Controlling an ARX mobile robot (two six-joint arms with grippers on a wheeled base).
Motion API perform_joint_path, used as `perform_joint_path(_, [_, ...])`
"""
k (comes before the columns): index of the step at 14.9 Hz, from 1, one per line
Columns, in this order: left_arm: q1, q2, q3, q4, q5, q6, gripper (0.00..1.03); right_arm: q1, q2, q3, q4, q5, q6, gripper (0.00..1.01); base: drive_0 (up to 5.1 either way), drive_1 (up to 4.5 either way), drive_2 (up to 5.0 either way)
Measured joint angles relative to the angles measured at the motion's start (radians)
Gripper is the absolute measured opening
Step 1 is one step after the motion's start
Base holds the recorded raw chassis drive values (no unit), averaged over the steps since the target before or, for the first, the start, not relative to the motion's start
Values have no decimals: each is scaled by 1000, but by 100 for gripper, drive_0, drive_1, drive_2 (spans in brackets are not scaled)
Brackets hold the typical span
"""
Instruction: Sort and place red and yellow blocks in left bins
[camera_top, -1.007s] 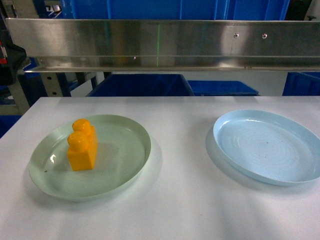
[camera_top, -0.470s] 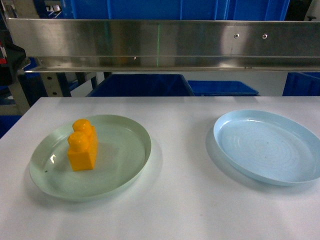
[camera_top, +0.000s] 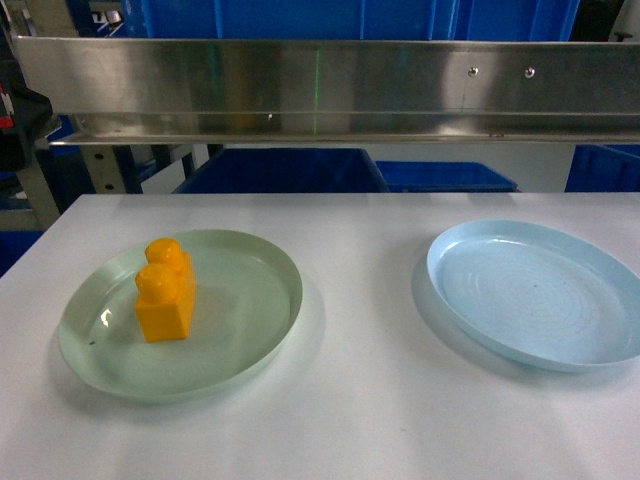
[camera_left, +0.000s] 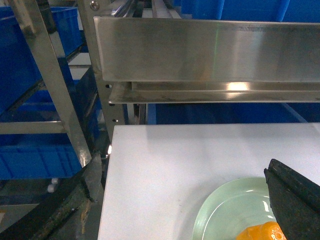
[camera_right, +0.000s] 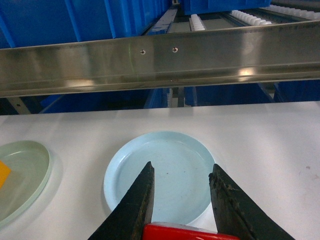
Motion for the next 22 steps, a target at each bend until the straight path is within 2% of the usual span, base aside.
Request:
perform_joint_path(3, [0, 0, 0, 0, 0, 0, 98, 0, 6, -1, 24, -26, -1, 28, 0, 0, 0])
perform_joint_path(6, [0, 0, 0, 1, -2, 0, 98, 13, -7, 2, 36, -30, 6, 28, 0, 0, 0])
perform_joint_path(8, [-14, 8, 81, -125, -132, -10, 98, 13, -7, 2, 36, -30, 7, 28, 0, 0, 0])
perform_joint_path(9, [-41, 17, 155, -193, -176, -37, 98, 13, -7, 2, 36, -30, 7, 28, 0, 0, 0])
perform_joint_path(10, [-97, 33, 226, -260, -209, -66, 98, 13, -7, 2, 36, -31, 7, 28, 0, 0, 0])
perform_joint_path(11, [-157, 58, 276, -328, -217, -89, 98, 13, -7, 2, 36, -31, 7, 28, 0, 0, 0])
perform_joint_path(13, [-209, 98, 314, -425, -217, -130, 98, 13, -7, 2, 36, -31, 7, 28, 0, 0, 0])
perform_joint_path(14, [-212, 123, 319, -456, -227, -153, 98, 13, -7, 2, 36, -31, 7, 28, 0, 0, 0])
perform_joint_path(15, [-213, 146, 318, -430, -265, -159, 98, 13, -7, 2, 36, -31, 7, 28, 0, 0, 0])
perform_joint_path(17, [-220, 181, 323, -475, -286, -178, 98, 13, -7, 2, 36, -30, 7, 28, 0, 0, 0])
perform_joint_path(22, [-255, 240, 359, -592, -256, -257, 98, 13, -7, 2, 36, -30, 7, 28, 0, 0, 0])
